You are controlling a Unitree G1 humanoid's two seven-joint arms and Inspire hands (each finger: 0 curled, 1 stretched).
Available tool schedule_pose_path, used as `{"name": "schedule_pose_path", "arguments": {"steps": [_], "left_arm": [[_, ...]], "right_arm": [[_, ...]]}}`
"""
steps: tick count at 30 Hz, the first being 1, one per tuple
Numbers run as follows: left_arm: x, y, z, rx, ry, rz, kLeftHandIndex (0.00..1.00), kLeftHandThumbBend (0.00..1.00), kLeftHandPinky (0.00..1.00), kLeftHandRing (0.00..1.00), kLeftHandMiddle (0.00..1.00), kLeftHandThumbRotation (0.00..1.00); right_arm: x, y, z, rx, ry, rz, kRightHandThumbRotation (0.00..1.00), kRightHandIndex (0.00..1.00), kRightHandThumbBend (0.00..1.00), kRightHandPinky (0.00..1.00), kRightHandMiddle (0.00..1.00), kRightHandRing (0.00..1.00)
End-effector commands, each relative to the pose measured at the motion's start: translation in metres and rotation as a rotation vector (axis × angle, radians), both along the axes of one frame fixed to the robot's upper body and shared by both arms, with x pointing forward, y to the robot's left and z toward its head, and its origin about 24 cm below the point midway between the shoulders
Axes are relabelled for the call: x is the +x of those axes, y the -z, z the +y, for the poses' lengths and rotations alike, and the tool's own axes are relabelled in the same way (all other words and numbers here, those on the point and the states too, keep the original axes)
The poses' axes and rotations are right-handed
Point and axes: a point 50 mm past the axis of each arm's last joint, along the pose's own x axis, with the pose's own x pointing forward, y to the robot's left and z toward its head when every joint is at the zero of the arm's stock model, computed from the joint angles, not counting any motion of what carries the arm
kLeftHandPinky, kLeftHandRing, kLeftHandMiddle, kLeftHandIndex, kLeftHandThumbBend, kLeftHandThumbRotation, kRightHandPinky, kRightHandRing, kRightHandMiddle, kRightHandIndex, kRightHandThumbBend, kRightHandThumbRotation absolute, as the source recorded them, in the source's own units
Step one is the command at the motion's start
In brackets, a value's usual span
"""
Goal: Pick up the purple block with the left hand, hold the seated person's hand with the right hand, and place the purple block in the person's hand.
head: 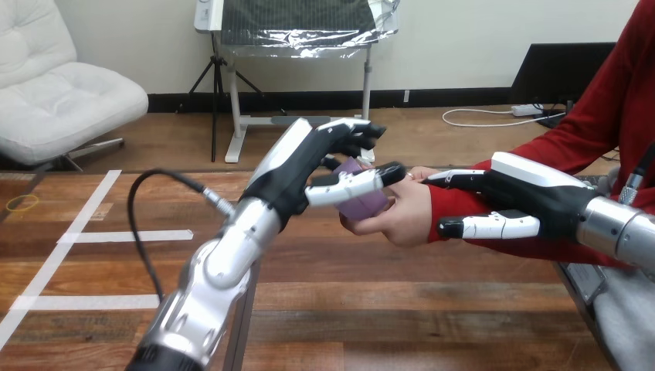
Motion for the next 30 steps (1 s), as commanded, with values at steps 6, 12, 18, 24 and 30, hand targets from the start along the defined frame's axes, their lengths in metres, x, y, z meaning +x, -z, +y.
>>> {"name": "schedule_pose_path", "arguments": {"steps": [6, 12, 18, 24, 30], "left_arm": [[-0.01, -0.013, 0.007, -0.002, -0.004, -0.096, 0.8, 0.77, 0.72, 0.81, 0.81, 0.67], [-0.018, -0.011, 0.01, -0.025, -0.007, -0.109, 0.8, 0.75, 0.72, 0.82, 0.82, 0.68], [-0.025, -0.009, 0.012, -0.048, -0.012, -0.106, 0.81, 0.75, 0.73, 0.84, 0.84, 0.7], [-0.032, -0.008, 0.014, -0.065, -0.018, -0.115, 0.81, 0.74, 0.73, 0.83, 0.84, 0.7], [-0.04, -0.008, 0.016, -0.081, -0.026, -0.123, 0.81, 0.73, 0.71, 0.82, 0.83, 0.7]], "right_arm": [[-0.001, -0.013, 0.007, 0.078, -0.002, -0.084, 1.0, 0.94, 0.99, 0.77, 0.95, 0.93], [-0.004, -0.014, 0.009, 0.12, 0.015, -0.127, 1.0, 0.95, 0.99, 0.79, 0.96, 0.93], [-0.006, -0.015, 0.011, 0.15, 0.028, -0.17, 1.0, 0.96, 0.99, 0.82, 0.97, 0.94], [-0.009, -0.017, 0.014, 0.192, 0.054, -0.221, 1.0, 0.95, 1.0, 0.83, 0.96, 0.94], [-0.015, -0.02, 0.018, 0.231, 0.067, -0.266, 1.0, 0.95, 1.0, 0.82, 0.95, 0.93]]}}
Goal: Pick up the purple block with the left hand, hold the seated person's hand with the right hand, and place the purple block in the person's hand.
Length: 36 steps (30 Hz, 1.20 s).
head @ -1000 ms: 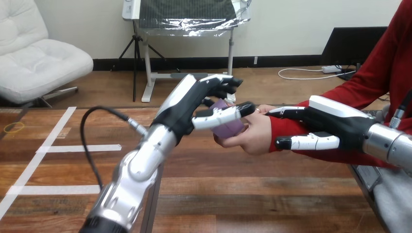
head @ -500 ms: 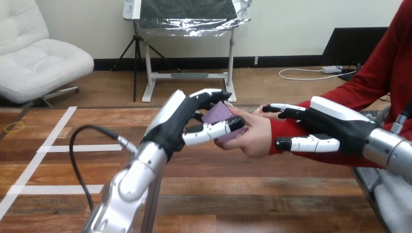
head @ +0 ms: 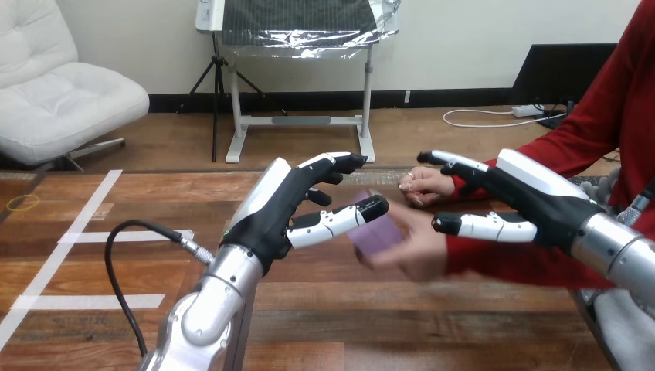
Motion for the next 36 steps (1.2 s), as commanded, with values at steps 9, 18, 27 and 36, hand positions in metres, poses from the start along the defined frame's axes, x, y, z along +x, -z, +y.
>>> {"name": "schedule_pose_path", "arguments": {"steps": [9, 18, 27, 36], "left_arm": [[-0.018, -0.026, 0.007, -0.143, -0.026, -0.164, 0.79, 0.69, 0.7, 0.81, 0.82, 0.68], [-0.039, -0.029, 0.013, -0.268, -0.045, -0.256, 0.76, 0.69, 0.67, 0.78, 0.8, 0.69], [-0.063, -0.033, 0.02, -0.365, -0.063, -0.347, 0.75, 0.72, 0.63, 0.75, 0.77, 0.73], [-0.087, -0.036, 0.026, -0.415, -0.074, -0.437, 0.74, 0.76, 0.61, 0.72, 0.75, 0.84]], "right_arm": [[-0.016, -0.029, 0.018, 0.297, -0.021, -0.218, 1.0, 0.93, 0.98, 0.82, 0.94, 0.91], [-0.038, -0.027, 0.035, 0.49, -0.062, -0.286, 1.0, 0.91, 1.0, 0.84, 0.92, 0.91], [-0.063, -0.02, 0.056, 0.651, -0.092, -0.343, 1.0, 0.89, 0.98, 0.86, 0.91, 0.9], [-0.087, -0.012, 0.076, 0.774, -0.133, -0.324, 1.0, 0.88, 0.94, 0.87, 0.9, 0.9]]}}
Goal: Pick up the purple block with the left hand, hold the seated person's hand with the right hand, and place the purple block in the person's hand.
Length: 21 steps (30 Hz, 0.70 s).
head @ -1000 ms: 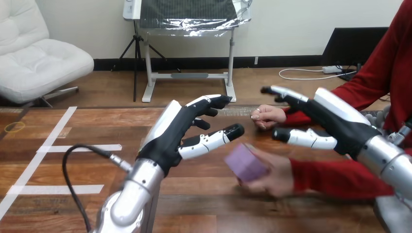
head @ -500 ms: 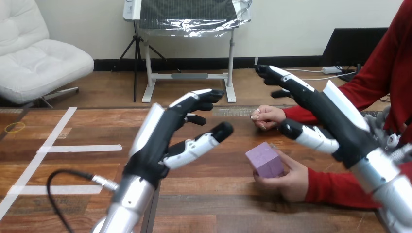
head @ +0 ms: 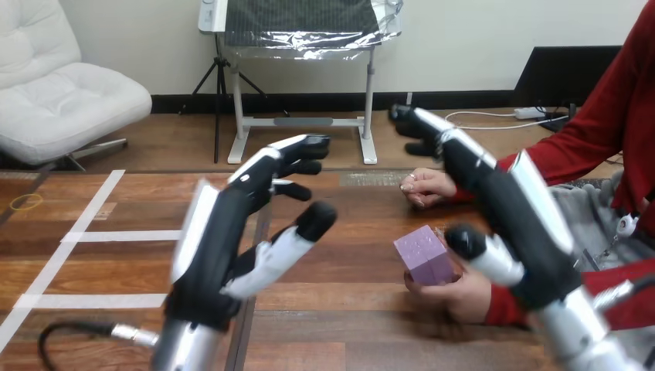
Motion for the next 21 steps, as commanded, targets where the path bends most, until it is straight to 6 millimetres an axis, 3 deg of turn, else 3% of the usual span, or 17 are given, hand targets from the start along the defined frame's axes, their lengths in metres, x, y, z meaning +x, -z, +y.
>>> {"name": "schedule_pose_path", "arguments": {"steps": [1, 11, 17, 21], "left_arm": [[-0.01, -0.021, 0.004, -0.056, -0.01, -0.135, 0.74, 0.77, 0.61, 0.72, 0.75, 0.84], [-0.035, -0.025, 0.01, -0.064, -0.022, -0.159, 0.74, 0.78, 0.65, 0.75, 0.76, 0.87], [-0.045, -0.026, 0.013, -0.078, -0.027, -0.172, 0.75, 0.74, 0.65, 0.75, 0.76, 0.86], [-0.05, -0.026, 0.013, -0.114, -0.016, -0.186, 0.74, 0.72, 0.67, 0.75, 0.75, 0.85]], "right_arm": [[-0.011, -0.009, 0.014, 0.093, -0.048, -0.062, 1.0, 0.88, 0.93, 0.87, 0.9, 0.91], [-0.032, 0.005, 0.03, 0.175, -0.111, -0.015, 1.0, 0.88, 0.93, 0.87, 0.89, 0.9], [-0.044, 0.013, 0.036, 0.222, -0.135, 0.042, 1.0, 0.88, 0.97, 0.87, 0.89, 0.91], [-0.049, 0.017, 0.039, 0.248, -0.151, 0.066, 1.0, 0.89, 0.97, 0.92, 0.9, 0.93]]}}
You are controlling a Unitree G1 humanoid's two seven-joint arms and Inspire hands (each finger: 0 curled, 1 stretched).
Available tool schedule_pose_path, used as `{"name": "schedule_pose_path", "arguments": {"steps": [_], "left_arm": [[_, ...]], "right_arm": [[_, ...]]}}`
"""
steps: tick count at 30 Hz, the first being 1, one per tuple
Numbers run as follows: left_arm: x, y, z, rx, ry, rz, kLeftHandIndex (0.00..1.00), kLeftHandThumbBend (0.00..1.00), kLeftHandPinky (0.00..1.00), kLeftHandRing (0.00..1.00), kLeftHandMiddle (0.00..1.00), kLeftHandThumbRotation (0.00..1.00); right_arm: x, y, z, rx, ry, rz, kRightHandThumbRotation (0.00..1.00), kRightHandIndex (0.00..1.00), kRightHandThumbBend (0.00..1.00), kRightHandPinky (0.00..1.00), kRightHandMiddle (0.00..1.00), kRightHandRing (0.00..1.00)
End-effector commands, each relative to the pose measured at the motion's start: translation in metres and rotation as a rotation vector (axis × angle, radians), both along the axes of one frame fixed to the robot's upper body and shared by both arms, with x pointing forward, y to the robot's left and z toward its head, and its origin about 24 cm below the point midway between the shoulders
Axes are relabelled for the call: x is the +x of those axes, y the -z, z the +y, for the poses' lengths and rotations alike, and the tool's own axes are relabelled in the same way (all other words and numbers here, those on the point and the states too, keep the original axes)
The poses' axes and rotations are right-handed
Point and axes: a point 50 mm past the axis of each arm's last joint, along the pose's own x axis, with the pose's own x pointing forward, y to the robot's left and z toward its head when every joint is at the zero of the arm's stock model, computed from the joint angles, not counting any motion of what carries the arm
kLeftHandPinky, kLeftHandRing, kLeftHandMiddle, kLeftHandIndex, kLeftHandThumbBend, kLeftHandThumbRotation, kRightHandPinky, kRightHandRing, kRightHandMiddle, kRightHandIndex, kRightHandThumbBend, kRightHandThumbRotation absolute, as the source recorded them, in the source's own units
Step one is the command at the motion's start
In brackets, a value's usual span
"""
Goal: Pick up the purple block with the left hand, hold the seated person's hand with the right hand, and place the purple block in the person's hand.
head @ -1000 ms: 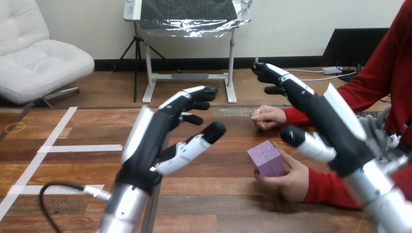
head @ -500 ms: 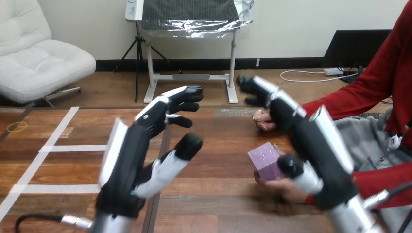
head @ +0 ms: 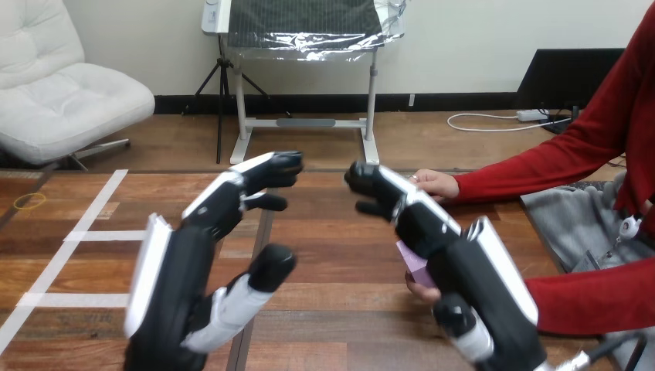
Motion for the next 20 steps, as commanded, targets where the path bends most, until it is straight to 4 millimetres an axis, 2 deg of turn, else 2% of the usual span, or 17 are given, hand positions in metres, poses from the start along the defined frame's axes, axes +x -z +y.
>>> {"name": "schedule_pose_path", "arguments": {"steps": [1, 9, 15, 20], "left_arm": [[-0.0043, -0.0168, 0.0003, -0.057, 0.018, -0.107, 0.74, 0.72, 0.67, 0.75, 0.75, 0.85], [-0.0072, -0.0156, -0.0016, -0.12, 0.03, -0.146, 0.72, 0.66, 0.66, 0.74, 0.73, 0.86], [-0.0069, -0.0116, -0.0039, -0.142, 0.048, -0.124, 0.72, 0.62, 0.65, 0.75, 0.74, 0.88], [-0.0068, -0.0081, -0.0065, -0.177, 0.091, -0.084, 0.74, 0.64, 0.68, 0.78, 0.77, 0.83]], "right_arm": [[-0.0026, -0.01, 0.0041, 0.068, -0.016, -0.043, 1.0, 0.89, 0.97, 0.93, 0.9, 0.93], [-0.0059, -0.004, 0.0054, 0.11, -0.042, -0.015, 1.0, 0.9, 0.93, 0.99, 0.91, 0.95], [-0.0039, -0.0057, 0.004, 0.118, -0.047, -0.024, 1.0, 0.91, 0.91, 1.0, 0.91, 0.96], [-0.0029, -0.0088, 0.0026, 0.122, -0.044, -0.033, 1.0, 0.9, 0.91, 1.0, 0.91, 0.96]]}}
